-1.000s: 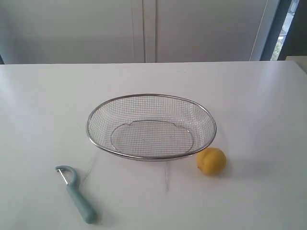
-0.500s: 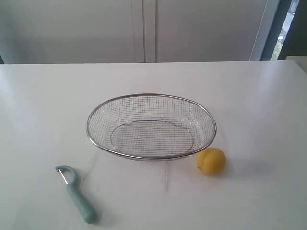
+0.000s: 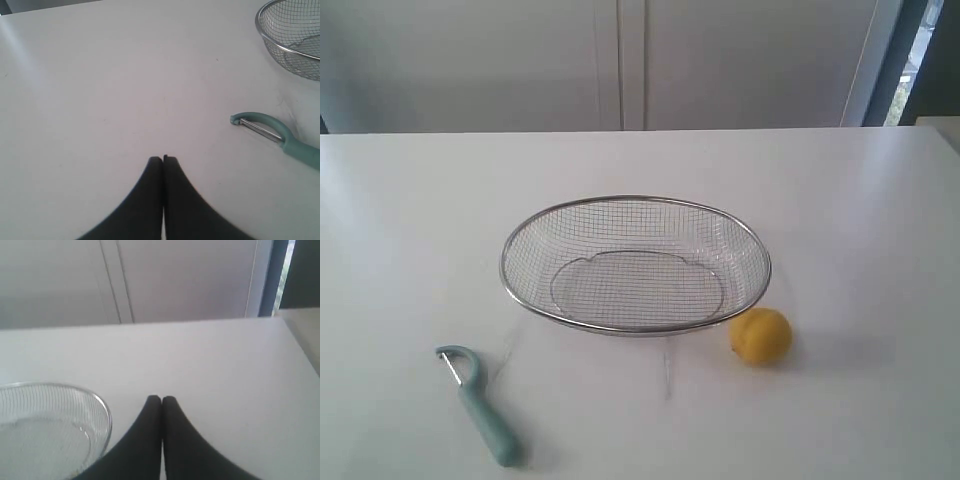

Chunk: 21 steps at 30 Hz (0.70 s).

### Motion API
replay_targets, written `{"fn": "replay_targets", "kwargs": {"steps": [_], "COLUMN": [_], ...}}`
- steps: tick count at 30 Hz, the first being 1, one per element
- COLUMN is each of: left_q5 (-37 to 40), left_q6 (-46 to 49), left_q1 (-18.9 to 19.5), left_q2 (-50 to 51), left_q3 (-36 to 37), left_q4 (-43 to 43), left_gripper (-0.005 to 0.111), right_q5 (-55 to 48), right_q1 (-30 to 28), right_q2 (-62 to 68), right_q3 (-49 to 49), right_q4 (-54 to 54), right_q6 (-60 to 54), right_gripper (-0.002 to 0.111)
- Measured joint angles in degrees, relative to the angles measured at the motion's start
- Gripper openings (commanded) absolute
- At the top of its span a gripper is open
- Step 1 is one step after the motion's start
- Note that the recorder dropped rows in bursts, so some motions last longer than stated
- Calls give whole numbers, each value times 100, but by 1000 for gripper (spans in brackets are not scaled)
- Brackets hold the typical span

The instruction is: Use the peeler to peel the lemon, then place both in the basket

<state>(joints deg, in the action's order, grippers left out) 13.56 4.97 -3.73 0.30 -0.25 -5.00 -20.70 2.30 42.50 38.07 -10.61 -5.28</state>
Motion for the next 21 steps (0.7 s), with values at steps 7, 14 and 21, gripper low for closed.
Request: {"fn": "replay_targets", "kwargs": {"steps": [7,14,21], "left_q5": [0,0,0], "left_q6": [0,0,0], "left_q1": [0,0,0], "left_q2": [0,0,0], "left_q3": [0,0,0], "left_q4": [0,0,0], "left_gripper": [0,0,0], "right_q5": [-1415,-1856,-1858], "right_q1": [0,68,291], "right_q2": [1001,1691,1939], "right_q3": [667,903,920], "right_q4": [39,-409,-1061], "right_q6": [-528,-999,-1763], "right_gripper": [0,0,16]}}
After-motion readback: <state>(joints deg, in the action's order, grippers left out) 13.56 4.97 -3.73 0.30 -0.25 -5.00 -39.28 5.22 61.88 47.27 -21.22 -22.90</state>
